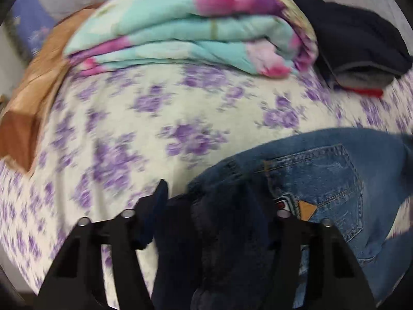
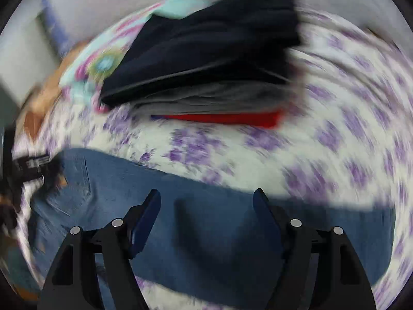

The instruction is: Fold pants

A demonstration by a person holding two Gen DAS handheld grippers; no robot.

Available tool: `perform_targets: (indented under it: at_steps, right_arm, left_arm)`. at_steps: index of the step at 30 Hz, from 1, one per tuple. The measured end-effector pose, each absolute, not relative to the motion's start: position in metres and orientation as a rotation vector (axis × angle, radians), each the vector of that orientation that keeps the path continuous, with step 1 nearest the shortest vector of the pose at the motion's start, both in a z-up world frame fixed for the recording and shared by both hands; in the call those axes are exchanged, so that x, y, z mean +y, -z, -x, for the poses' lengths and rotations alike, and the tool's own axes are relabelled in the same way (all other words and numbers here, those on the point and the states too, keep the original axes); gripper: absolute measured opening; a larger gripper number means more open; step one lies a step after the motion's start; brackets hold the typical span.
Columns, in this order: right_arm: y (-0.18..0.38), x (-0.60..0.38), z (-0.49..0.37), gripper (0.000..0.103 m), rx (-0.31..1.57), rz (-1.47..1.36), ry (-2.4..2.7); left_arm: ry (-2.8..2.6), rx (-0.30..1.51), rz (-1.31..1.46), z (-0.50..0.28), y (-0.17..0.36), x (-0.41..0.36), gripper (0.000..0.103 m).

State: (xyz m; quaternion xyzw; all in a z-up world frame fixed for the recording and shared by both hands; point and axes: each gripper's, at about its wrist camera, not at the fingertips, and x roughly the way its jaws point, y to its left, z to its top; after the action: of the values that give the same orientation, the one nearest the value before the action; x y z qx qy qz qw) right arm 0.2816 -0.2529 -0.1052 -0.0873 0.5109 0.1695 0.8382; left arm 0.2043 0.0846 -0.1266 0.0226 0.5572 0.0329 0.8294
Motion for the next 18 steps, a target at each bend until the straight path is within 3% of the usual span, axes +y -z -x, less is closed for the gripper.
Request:
perform_targets:
  at_steps: [1,4,7,9,11,12,13,15,16,17,18]
  right_arm:
    - [0.108,-0.238,-0.283,0.074,1.073,0.261,-0.366]
    - [0.126,-0.228,-0.303,0.059,1.124,0.368,-0.398]
    - [0.138,-0.231,-0.311,0.06,1.232,0.339,-0.487]
    - [0.151,-0.228,-0.305,0.064,1.264,0.444,-0.557]
    - [0.153,-0.224,-0.303,0.088,1.202,0.551,-0.535]
    - [0.156,-0.224,-0.306,0.089,1.2,0.57,-0.512]
    - [0.159,-0.224,-0.309,0.084,1.23,0.552,-0.517]
    - [0.157,-0.225,-0.31,0.057,1.258,0.523,-0.594]
    - [0.154,-0.225,-0.31,0.037,1.266,0.516,-0.622]
    - [0.152,-0.224,-0.31,0.022,1.276,0.515,-0.629]
    - [0.149,-0.225,-0.31,0.014,1.281,0.526,-0.633]
  left_arm:
    - [-0.044,1.196,-0.066,-0.207,0.13,0.082,0.046]
    - [-0.003,1.211,-0.128,-0.212,0.137,0.079,0.046]
    - [0.039,1.21,-0.117,-0.212,0.136,0.084,0.046]
    - [0.072,1.206,-0.104,-0.211,0.137,0.087,0.047]
    - [0.096,1.208,-0.093,-0.211,0.139,0.089,0.048]
    - [0.102,1.21,-0.083,-0.212,0.141,0.09,0.048]
    - [0.102,1.213,-0.078,-0.213,0.142,0.09,0.048]
    - [0.098,1.216,-0.082,-0.215,0.142,0.089,0.047]
    - [0.097,1.215,-0.079,-0.216,0.14,0.088,0.045]
    - [0.1,1.212,-0.076,-0.216,0.139,0.088,0.041]
    - [0.11,1.204,-0.074,-0.216,0.136,0.088,0.035]
